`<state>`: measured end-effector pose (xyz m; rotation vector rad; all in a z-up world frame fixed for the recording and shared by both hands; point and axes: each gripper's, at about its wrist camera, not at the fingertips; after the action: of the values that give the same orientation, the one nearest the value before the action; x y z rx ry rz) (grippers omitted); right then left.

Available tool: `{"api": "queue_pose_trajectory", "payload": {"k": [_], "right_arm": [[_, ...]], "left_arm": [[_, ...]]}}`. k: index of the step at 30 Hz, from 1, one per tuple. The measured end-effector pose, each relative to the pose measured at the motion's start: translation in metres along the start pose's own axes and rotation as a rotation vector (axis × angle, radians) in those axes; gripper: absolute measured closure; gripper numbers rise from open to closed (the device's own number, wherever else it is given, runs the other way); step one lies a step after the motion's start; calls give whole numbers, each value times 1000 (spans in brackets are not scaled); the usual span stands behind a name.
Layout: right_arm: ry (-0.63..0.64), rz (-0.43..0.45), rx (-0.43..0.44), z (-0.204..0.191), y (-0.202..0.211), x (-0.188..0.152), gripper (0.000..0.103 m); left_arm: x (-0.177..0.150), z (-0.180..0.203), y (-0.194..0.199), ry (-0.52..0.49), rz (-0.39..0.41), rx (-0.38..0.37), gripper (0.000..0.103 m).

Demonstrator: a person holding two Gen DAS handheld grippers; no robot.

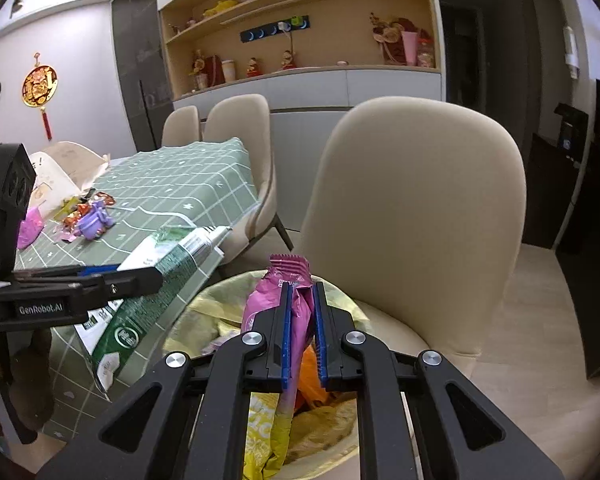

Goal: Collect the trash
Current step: 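Carry the milk carton and pink chip bag with both tools to the trash bag, then open both tools to drop the carton and chip bag into the trash bag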

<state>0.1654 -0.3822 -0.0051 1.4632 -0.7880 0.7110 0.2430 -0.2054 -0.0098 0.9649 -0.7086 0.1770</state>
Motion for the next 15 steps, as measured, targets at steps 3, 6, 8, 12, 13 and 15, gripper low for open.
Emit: {"api": "queue_pose_trajectory", "payload": {"k": [3,6,8,12,13,15], "right_arm": [[-11,-5,0,9,-4,-2,92],[-25,-5,0,14,-8,-3,92],[-33,-7,2,18,-11,-4,92],[-38,-16,3,21,-17,-4,92],[-38,-19,4,23,-19,-5,92],[-42,-22,4,24,-21,-5,92]], "left_arm": [[-3,2,-13,9,-14,-3,52],[-4,3,-25,21,-29,-1,52],[-4,3,-30,22,-34,3,52],[-6,4,-40,26,-45,0,52],[-6,4,-43,27,-47,0,52],[-7,5,-47,28,-53,-4,52]]}}
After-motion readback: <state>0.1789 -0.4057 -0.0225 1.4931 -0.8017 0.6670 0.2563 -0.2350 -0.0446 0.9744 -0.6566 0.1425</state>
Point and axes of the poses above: each gripper's, at about its wrist camera, not at the fingertips, and y roughly against the way its jaws point, z to its right, x to its top, and after that the axes turned 5 degrees about y, right-handed
